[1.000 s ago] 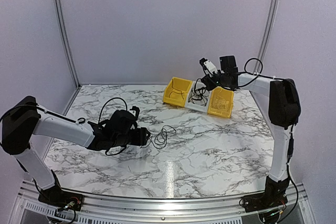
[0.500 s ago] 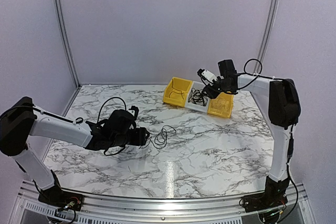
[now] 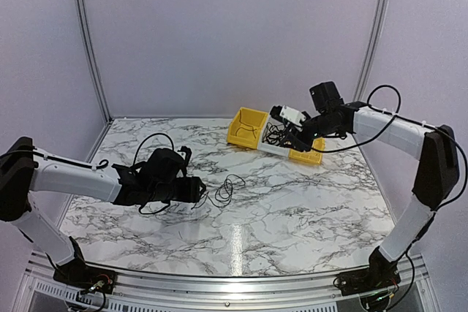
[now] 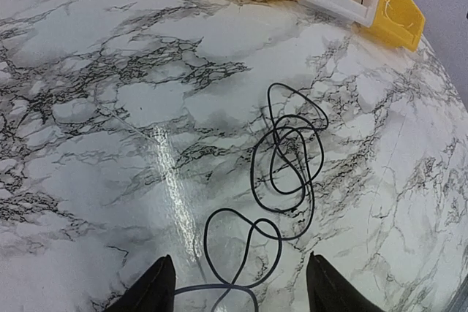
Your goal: Untangle the cables
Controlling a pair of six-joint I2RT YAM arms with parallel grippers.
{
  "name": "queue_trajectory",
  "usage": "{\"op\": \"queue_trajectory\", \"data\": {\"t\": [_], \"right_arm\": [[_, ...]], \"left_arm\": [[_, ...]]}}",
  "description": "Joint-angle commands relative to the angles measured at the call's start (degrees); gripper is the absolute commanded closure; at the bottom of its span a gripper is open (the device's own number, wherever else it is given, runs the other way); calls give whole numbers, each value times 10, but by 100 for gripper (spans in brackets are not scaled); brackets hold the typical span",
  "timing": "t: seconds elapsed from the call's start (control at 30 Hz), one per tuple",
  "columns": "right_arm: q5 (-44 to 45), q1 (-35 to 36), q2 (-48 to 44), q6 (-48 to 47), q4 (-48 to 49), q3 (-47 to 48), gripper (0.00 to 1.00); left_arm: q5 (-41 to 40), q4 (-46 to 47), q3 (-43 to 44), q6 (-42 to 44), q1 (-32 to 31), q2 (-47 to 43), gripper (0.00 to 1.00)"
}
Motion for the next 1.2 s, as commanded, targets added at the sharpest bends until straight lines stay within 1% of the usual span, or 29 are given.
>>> {"op": "queue_trajectory", "data": {"t": [0.0,0.13,0.2,0.3,0.33,0.53,0.67,0.77,0.87,1.0,1.17], "right_arm": [[-82,82,-3,-12,22,-46,55],[-112,144,38,33,29,-23,55],[-138,162,56,53,37,-11,54],[-154,186,80,67,53,3,53],[-156,190,87,68,58,8,52],[-186,205,116,84,106,34,45],[-208,216,127,96,148,54,38],[-244,222,140,100,159,81,33],[-273,231,152,111,171,101,30],[-292,247,170,129,185,120,28],[-314,260,178,199,245,130,28]], "left_arm": [[33,-32,12,-29,0,-14,42],[61,-19,5,-47,0,-22,67],[70,-15,4,-48,-1,-32,83],[73,-16,4,-47,0,-56,97],[71,-18,5,-48,0,-65,100],[61,-31,12,-39,0,-136,100],[59,-39,27,-35,1,-173,100],[53,-49,42,-29,1,-192,100],[42,-54,60,-23,1,-208,100],[34,-54,94,-21,3,-215,100],[35,-54,153,-15,2,-203,100]]}}
